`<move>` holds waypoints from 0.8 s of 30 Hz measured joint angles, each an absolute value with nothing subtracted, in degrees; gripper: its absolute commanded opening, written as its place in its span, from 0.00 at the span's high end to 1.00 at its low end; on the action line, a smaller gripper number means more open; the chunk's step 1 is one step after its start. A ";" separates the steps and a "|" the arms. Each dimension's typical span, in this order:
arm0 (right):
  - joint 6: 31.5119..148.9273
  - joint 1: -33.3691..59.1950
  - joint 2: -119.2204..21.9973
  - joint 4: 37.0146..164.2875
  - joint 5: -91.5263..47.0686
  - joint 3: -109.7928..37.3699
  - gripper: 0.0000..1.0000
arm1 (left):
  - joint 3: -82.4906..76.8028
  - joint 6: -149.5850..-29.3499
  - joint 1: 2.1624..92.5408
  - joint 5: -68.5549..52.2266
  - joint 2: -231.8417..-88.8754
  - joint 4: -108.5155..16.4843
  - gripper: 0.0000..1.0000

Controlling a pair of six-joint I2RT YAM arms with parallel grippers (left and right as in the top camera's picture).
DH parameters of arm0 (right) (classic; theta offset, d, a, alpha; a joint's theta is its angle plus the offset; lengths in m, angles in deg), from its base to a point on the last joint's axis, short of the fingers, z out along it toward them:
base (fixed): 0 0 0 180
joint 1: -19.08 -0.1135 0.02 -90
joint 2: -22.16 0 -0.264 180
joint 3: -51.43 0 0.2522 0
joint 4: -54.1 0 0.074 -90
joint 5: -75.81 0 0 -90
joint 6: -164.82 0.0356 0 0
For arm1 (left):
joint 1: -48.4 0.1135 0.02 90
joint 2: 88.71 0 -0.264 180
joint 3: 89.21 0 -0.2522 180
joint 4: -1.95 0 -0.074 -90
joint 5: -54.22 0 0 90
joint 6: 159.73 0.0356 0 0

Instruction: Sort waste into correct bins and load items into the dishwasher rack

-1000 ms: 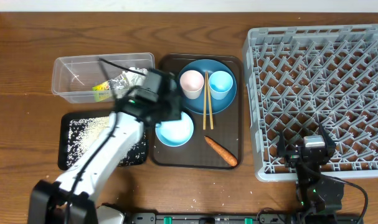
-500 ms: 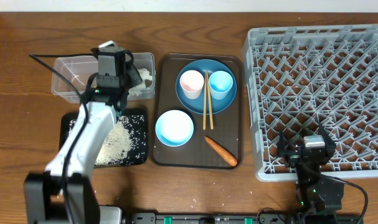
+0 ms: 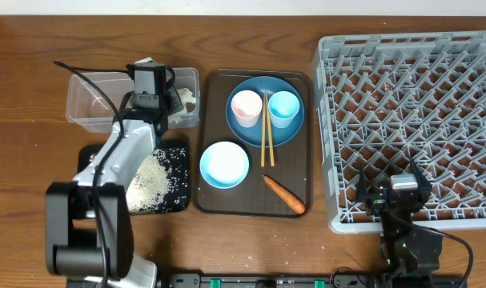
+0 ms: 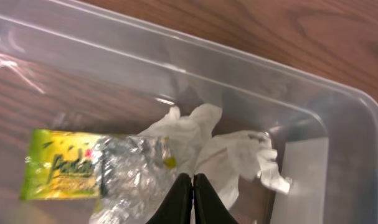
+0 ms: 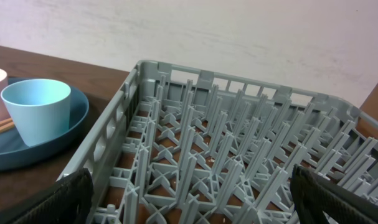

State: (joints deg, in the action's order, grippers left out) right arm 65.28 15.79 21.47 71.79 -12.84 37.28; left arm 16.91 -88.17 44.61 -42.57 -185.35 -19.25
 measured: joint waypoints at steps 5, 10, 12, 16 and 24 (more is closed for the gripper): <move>65.28 15.79 21.47 71.79 -12.84 37.28 0.01 | 16.81 -87.23 44.61 -42.68 -180.26 -25.09 0.94; 65.28 15.79 21.47 71.79 -12.84 37.28 0.01 | 16.78 -86.13 44.61 -43.35 -180.28 -26.46 0.94; 65.28 15.79 21.47 71.79 -12.84 37.28 0.01 | 16.78 -85.57 44.81 -43.48 -181.37 -25.98 0.94; 65.28 15.79 21.47 71.77 -12.84 37.28 0.01 | 16.78 -84.71 46.09 -43.51 -183.25 -27.30 0.94; 65.28 15.79 21.47 71.77 -12.84 37.28 0.01 | 16.76 -84.47 46.86 -43.48 -181.70 -34.25 0.94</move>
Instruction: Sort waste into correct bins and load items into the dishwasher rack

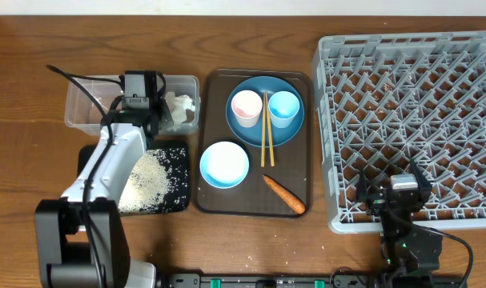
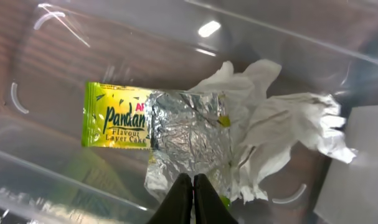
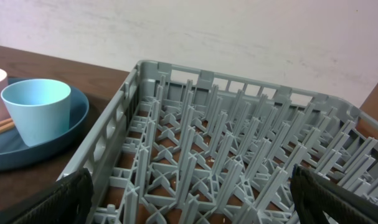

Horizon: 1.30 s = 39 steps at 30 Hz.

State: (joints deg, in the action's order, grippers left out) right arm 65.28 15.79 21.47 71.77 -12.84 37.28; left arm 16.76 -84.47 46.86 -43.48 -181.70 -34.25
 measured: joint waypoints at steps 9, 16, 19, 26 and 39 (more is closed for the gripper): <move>65.28 15.79 21.47 71.79 -12.84 37.28 0.01 | 16.72 -84.47 46.95 -43.48 -177.29 -34.31 0.94; 65.28 15.79 21.47 71.79 -12.84 37.28 0.01 | 12.52 -84.67 47.47 -44.21 -171.49 -37.00 0.94; 65.28 15.79 21.47 71.79 -12.84 37.28 0.01 | 10.99 -88.34 47.97 -47.75 -167.82 -45.98 0.94; 65.28 15.79 21.47 71.77 -12.84 37.28 0.01 | 10.82 -105.13 61.18 -51.94 -162.31 -70.68 0.94; 65.28 15.79 21.47 71.79 -12.84 37.28 0.01 | 16.22 -112.14 85.13 -46.20 -163.65 -76.82 0.93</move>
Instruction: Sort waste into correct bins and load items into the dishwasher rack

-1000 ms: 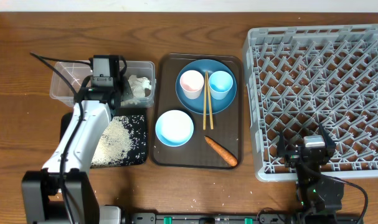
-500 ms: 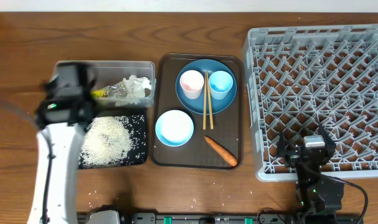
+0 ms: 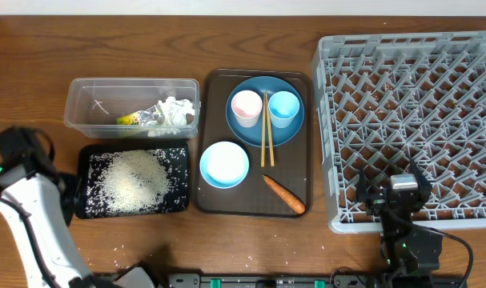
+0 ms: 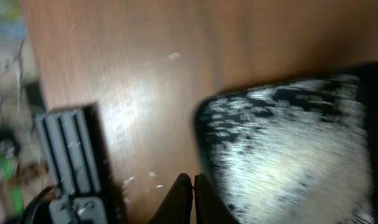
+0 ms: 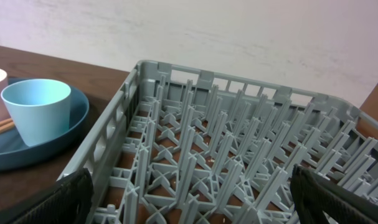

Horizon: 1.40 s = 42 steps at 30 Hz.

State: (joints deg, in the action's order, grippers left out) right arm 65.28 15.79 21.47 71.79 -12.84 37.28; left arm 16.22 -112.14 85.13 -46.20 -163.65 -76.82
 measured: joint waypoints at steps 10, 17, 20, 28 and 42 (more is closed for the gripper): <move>65.28 15.79 21.47 71.79 -12.84 37.28 0.01 | 22.16 -111.25 94.68 -40.34 -169.31 -75.23 0.93; 65.28 15.79 21.47 71.79 -12.84 37.28 0.01 | 24.56 -109.78 94.75 -38.46 -173.22 -69.81 0.94; 65.28 15.79 21.47 71.79 -12.84 37.28 0.01 | 25.44 -109.74 94.75 -38.00 -174.29 -67.75 0.94; 65.28 15.79 21.47 71.79 -12.84 37.28 0.01 | 25.88 -109.06 94.75 -37.61 -174.49 -64.19 0.94; 65.28 15.79 21.47 71.79 -12.84 37.28 0.01 | 25.92 -107.18 94.75 -37.61 -174.49 -62.94 0.94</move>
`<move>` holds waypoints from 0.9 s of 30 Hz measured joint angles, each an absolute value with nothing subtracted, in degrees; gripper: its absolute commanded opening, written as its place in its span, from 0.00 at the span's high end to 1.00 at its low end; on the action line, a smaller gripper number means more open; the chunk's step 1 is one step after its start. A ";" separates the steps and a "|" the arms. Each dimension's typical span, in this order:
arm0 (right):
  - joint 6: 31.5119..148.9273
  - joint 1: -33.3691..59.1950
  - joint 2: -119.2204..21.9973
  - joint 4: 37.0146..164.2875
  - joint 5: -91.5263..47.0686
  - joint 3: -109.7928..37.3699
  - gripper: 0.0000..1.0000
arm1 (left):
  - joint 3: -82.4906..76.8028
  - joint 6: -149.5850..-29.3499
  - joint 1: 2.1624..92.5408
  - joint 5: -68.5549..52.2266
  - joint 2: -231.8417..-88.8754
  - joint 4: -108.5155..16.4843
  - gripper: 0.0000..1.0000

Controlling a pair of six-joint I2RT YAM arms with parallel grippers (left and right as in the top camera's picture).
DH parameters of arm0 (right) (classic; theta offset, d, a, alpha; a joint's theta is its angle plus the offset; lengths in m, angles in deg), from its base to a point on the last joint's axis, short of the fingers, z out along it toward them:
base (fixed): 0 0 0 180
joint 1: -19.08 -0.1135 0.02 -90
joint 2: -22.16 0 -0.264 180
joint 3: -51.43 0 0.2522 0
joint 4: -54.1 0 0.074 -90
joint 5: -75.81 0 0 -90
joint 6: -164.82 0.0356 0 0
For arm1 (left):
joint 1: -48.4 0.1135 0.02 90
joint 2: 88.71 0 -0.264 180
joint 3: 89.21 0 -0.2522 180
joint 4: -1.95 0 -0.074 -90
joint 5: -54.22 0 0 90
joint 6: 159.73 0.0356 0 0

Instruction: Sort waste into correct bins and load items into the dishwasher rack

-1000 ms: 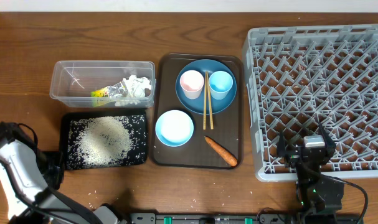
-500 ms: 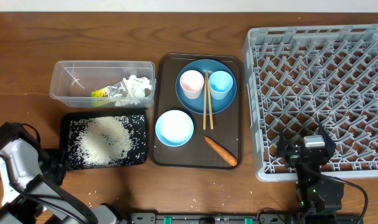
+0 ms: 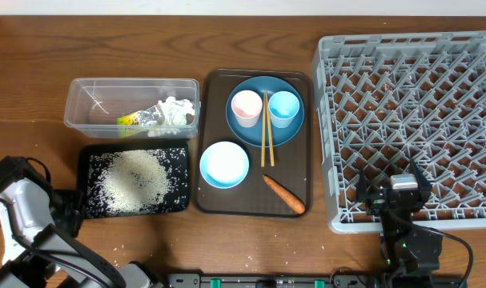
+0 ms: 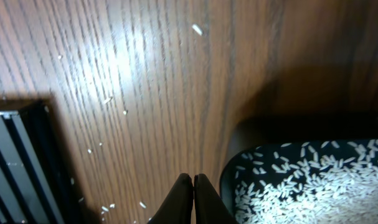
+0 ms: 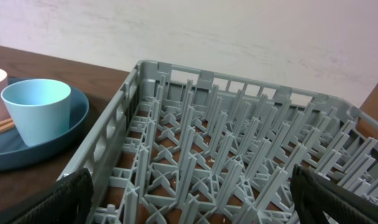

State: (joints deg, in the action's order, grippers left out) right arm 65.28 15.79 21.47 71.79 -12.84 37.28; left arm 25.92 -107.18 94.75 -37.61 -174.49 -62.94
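Note:
A clear bin (image 3: 82, 120) at the back left holds a green wrapper (image 3: 127, 120) and crumpled tissue (image 3: 172, 110). Beside it, a brown tray (image 3: 213, 200) carries a blue plate (image 3: 247, 128) with a pink-white cup (image 3: 246, 106), a blue cup (image 3: 283, 106) and chopsticks (image 3: 267, 136), plus a blue bowl (image 3: 224, 164) and a carrot (image 3: 283, 194). The grey dishwasher rack (image 3: 411, 120) fills the right. My left gripper (image 4: 193, 186) is shut and empty, low at the front left, just off the black rice tray's corner (image 4: 238, 140). My right gripper (image 5: 204, 205) is open over the rack's front edge.
The black tray (image 3: 90, 204) spread with rice (image 3: 134, 172) lies in front of the clear bin. Loose rice grains (image 4: 108, 99) dot the wood left of it. A dark grooved block (image 4: 20, 168) sits at the left edge of the left wrist view.
My left arm has drawn nearer the table's front left corner. Its shut gripper now points at the wood by the rice tray's left corner. The right arm is unchanged.
My left gripper was shut over the tissue in the clear bin. It was then shut over the green wrapper there. After that it stood left of the rice tray, away from the bin, and now sits lower at the front left. The wrapper and tissue stay in the bin.

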 measured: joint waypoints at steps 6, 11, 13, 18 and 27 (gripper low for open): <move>65.28 15.79 21.47 71.79 -12.84 37.28 0.01 | 27.84 -107.18 94.75 -37.61 -174.49 -61.11 0.94; 65.28 15.79 21.47 71.79 -12.84 37.28 0.01 | 31.36 -107.18 94.75 -37.58 -174.51 -59.49 0.94; 65.28 15.79 21.47 71.79 -12.84 37.28 0.01 | 31.58 -107.18 94.75 -37.56 -174.53 -58.99 0.94; 65.28 15.79 21.47 71.79 -12.84 37.28 0.01 | 31.58 -107.10 94.75 -36.25 -174.53 -56.10 0.94; 65.28 15.79 21.47 71.79 -12.84 37.28 0.01 | 31.58 -103.86 94.77 -30.09 -174.53 -50.53 0.94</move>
